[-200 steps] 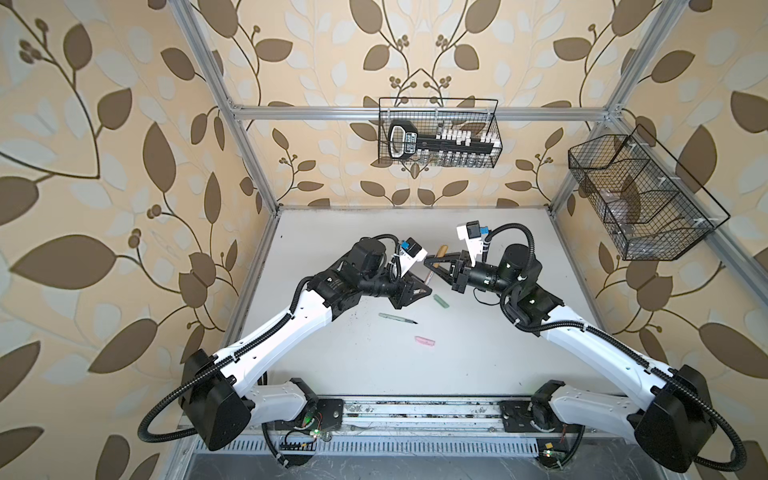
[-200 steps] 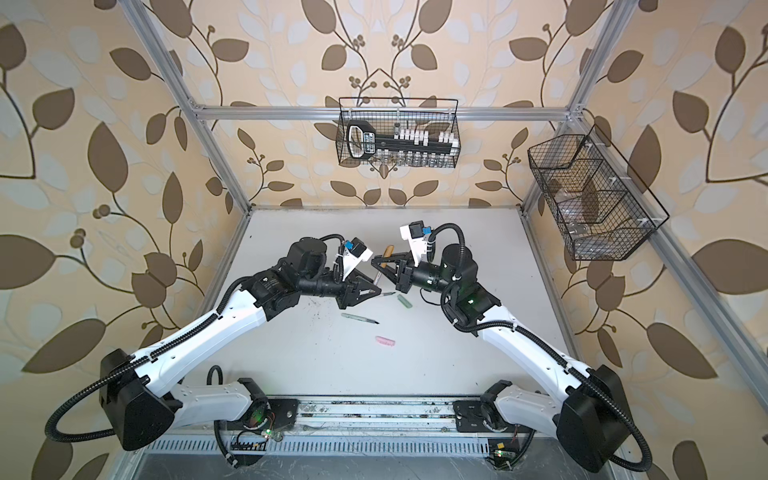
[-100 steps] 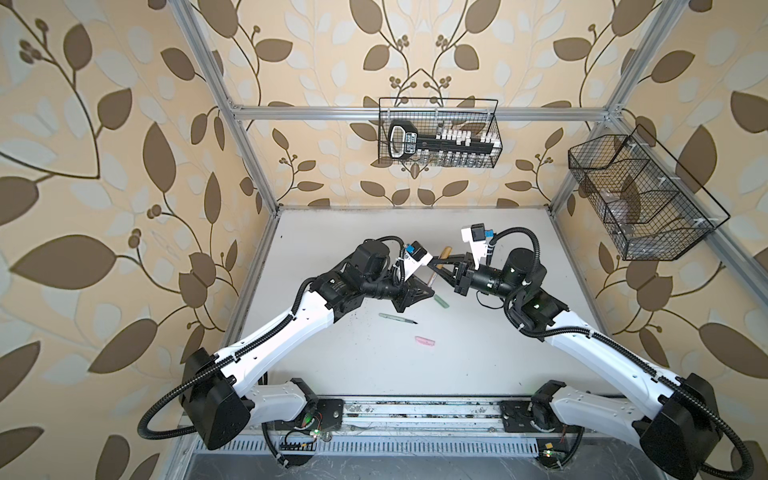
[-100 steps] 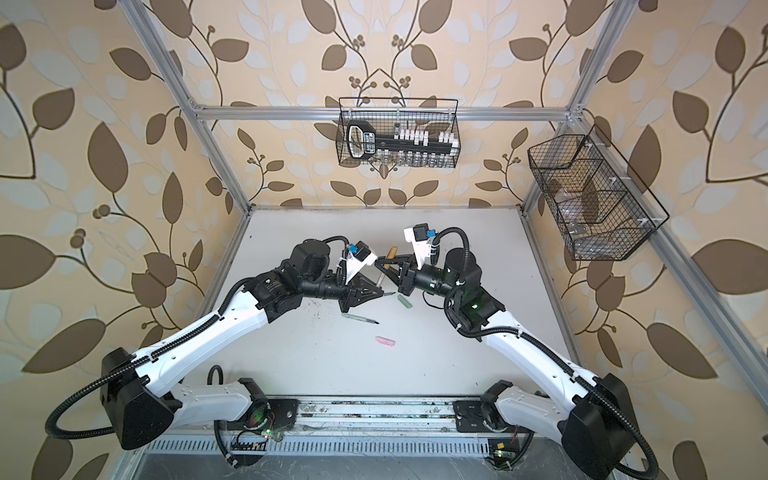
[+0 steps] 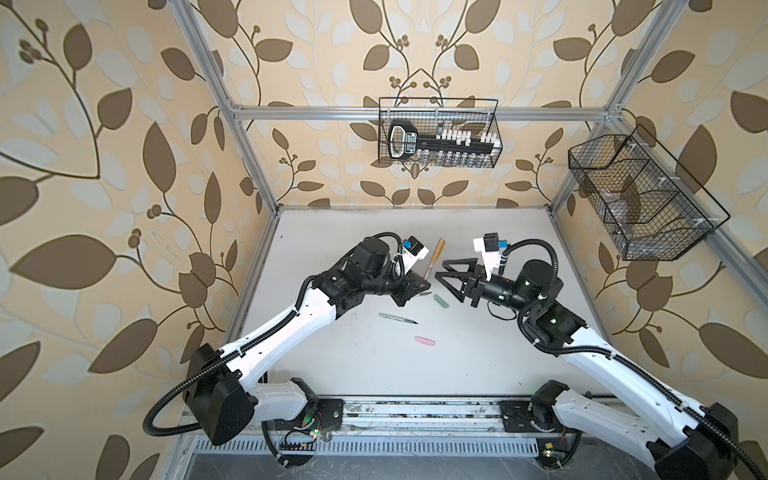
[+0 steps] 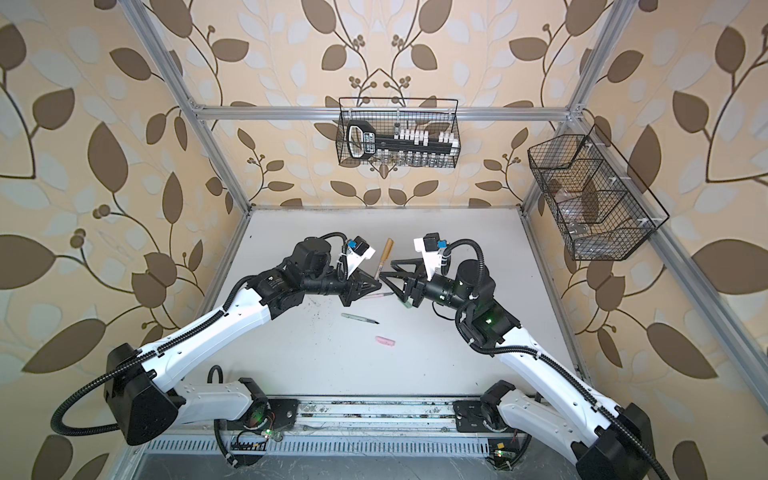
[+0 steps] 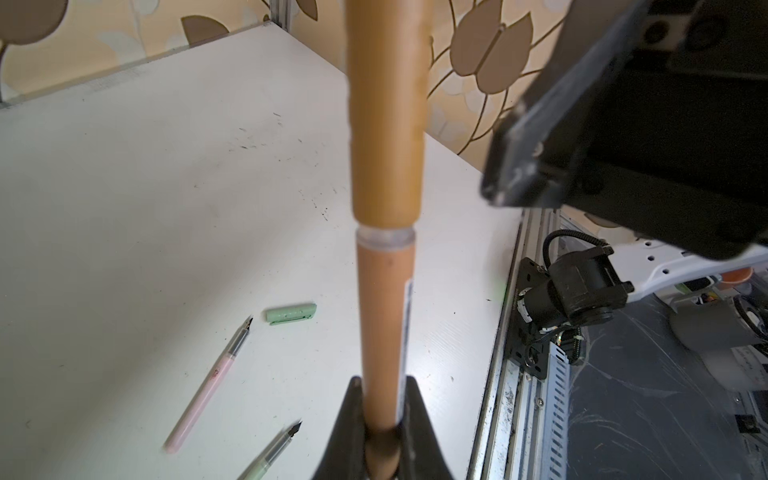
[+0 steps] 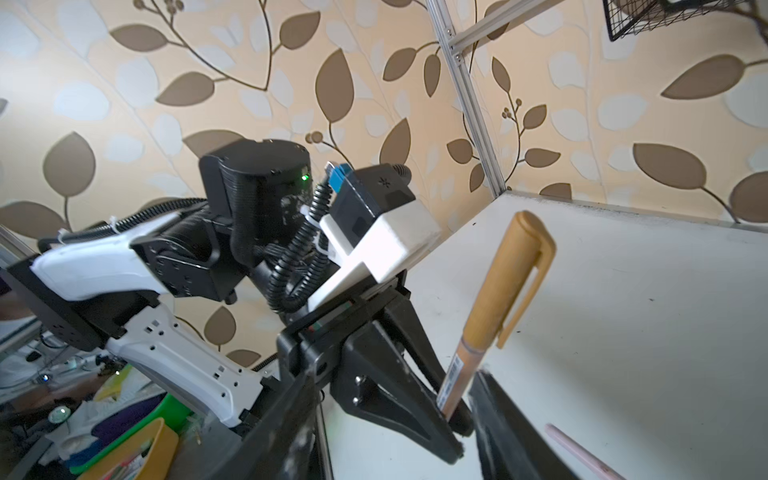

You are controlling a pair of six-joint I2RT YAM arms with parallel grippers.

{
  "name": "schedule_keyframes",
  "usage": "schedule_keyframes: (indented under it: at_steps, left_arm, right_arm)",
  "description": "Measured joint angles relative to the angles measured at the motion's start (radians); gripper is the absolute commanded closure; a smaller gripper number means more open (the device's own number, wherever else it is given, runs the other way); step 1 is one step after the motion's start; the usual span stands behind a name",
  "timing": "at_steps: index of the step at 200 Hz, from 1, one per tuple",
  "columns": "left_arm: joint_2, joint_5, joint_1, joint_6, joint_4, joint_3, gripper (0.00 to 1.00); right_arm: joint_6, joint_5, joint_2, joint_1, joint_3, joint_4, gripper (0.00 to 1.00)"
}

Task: Insert the pens into the pen caps
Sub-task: 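Open the right gripper and draw it back from the capped pen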

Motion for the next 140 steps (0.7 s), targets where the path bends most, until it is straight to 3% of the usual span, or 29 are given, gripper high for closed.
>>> schedule_keyframes:
  at_steps: [52,140]
  left_arm:
    - [0.0,0.011,0.0,0.005,0.002,-0.015,1.0]
    - [-0.022,0.04,0.0,0.007,0.007,-0.021,1.0]
  right_arm:
    - [0.02,-0.062,0.036,-0.138,0.056,-0.036,0.34]
    - [0.019,-0.186,0.231,-0.145,0.177,-0.032,0.33]
